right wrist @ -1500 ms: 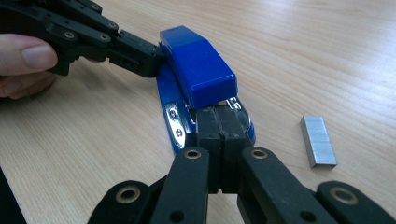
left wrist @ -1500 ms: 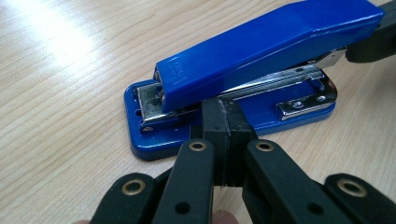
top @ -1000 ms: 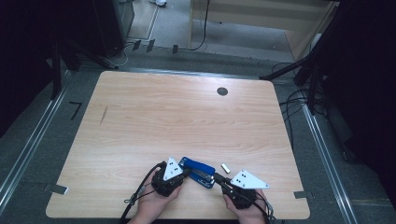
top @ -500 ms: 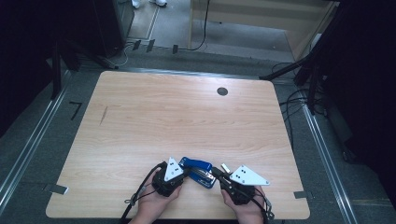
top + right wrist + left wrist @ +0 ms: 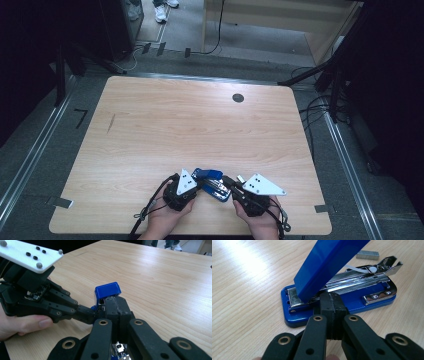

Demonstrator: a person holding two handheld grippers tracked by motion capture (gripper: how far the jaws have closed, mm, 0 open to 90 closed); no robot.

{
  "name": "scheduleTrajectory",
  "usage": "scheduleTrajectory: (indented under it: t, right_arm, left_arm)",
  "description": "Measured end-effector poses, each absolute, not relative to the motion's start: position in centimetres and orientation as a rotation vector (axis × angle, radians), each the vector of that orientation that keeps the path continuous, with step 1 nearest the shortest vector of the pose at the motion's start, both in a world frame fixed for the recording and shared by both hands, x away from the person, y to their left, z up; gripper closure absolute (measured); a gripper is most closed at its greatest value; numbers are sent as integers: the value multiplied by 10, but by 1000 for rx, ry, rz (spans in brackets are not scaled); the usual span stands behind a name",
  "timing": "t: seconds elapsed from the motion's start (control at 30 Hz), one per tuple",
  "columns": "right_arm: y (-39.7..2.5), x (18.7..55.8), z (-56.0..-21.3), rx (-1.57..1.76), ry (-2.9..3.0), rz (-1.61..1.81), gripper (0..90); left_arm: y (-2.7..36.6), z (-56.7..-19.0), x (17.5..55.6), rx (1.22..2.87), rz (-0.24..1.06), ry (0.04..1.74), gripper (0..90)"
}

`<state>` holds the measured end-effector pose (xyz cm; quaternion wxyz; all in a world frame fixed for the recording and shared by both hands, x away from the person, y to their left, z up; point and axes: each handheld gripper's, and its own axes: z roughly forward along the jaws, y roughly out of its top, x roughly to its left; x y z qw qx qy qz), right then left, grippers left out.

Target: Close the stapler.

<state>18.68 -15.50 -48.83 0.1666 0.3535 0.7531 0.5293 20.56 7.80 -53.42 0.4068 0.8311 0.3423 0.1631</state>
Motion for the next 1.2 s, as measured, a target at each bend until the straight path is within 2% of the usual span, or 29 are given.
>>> scheduleTrajectory:
  t: [1.2]
  right_arm:
    - [-129, 208, -469, 922, 2153, 1547, 900]
  left_arm:
    - [77, -534, 205, 2098, 421, 862, 900]
